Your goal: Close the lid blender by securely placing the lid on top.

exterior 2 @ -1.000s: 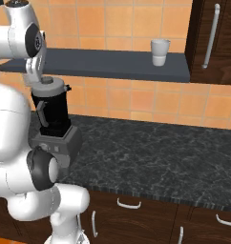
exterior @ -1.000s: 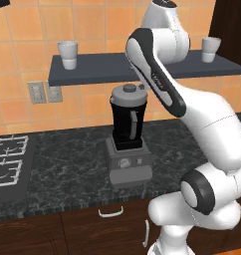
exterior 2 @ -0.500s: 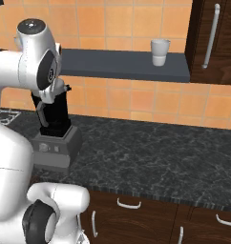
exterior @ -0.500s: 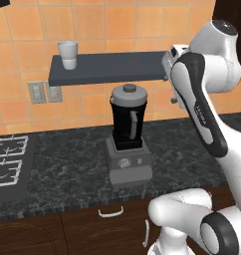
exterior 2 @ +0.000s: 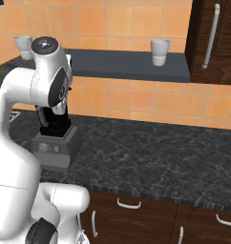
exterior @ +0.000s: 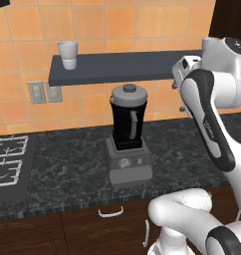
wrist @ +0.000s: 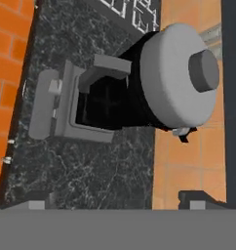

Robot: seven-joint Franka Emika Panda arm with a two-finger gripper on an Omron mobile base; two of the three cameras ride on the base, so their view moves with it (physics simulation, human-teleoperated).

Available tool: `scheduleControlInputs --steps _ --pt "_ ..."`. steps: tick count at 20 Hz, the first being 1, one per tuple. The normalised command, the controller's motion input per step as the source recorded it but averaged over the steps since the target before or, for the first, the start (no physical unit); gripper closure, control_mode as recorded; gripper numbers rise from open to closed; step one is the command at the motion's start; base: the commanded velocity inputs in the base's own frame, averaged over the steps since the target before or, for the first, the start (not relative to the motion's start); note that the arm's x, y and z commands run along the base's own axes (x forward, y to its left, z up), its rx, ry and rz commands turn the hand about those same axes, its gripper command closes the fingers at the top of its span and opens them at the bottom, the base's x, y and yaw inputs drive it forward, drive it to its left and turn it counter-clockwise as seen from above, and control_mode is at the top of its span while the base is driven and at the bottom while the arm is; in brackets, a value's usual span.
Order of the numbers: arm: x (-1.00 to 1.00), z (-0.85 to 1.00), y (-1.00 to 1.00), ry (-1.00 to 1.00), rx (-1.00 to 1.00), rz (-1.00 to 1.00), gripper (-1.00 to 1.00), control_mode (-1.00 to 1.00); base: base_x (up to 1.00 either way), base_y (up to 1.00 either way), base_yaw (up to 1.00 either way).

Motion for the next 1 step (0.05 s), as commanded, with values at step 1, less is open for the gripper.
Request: scheduleControlInputs --steps 1 --pt "0.0 -0.19 -0.21 0.0 0.0 0.0 -1.0 -1.0 0.0 0.0 0.0"
